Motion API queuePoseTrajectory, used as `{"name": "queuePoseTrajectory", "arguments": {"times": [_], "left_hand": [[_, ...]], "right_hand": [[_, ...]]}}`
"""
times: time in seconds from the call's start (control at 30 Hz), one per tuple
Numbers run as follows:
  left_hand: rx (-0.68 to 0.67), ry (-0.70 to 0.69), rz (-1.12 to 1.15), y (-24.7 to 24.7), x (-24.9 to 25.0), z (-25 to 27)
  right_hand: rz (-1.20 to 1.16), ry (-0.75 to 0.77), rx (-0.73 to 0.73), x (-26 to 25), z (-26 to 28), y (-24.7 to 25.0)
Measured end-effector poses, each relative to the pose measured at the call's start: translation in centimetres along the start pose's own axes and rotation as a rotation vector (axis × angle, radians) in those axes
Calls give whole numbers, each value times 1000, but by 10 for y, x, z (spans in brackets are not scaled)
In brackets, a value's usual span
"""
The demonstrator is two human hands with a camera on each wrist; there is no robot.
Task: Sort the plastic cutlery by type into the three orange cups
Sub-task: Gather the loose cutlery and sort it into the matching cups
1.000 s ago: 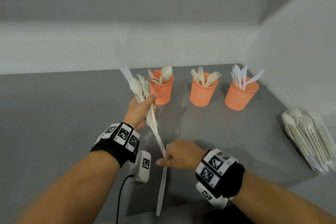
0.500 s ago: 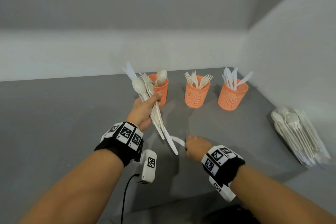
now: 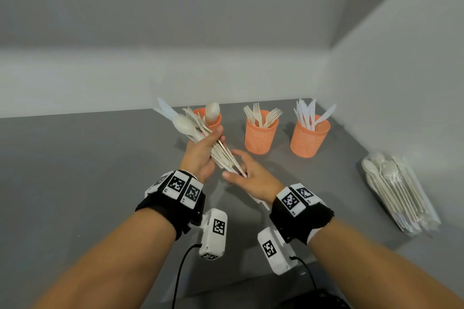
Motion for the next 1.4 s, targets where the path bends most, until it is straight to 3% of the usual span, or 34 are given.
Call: {"name": "queuePoseTrajectory", "arguments": {"times": [0.33,0.47,0.6,0.7,0.77,0.8,0.87,0.9,0.97,1.03,1.2,1.3,1.4], "left_hand": [[60,-23,166,2,10,-9],[153,-87,117,4,12,-20],[168,-102,57,10,14,-23],[185,-102,23,15,12,-25],[171,-95,-3,11,8,-24],[157,-88,-13,7,3,-23],[138,-69,-37,0,-7,-22],[135,-60,-43,-3,-12,-21],[136,-47,-36,-7,-21,-20],[114,-37,-43,-9,-26,-20],[-13,-57,-150,-19,-26,-14],[48,-80,-252,-20,-28,-14],[141,-114,-216,-13,-29,-18]], "right_hand": [[-49,-15,-92,19,7,21],[-115,-172,-118,29,-7,45],[162,-238,-141,39,1,62],[323,-224,74,50,2,80],[282,-110,235,40,-1,82],[247,-38,241,30,-3,77],[239,85,141,9,-8,59],[343,125,96,2,-10,50],[583,162,82,-1,-16,38],[633,155,89,1,-20,38],[355,76,-129,4,-18,43],[220,18,-183,3,-14,46],[140,-61,-190,6,-10,53]]}}
Point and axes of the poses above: each hand's wrist, its own z-axis away from the middle knuckle, its own y-axis out of the back of the hand, x = y × z, the point moved 3 cm from there along -z, towards the middle knuckle, and after that the axes turned 6 degrees about -x, right-handed, at the moved point
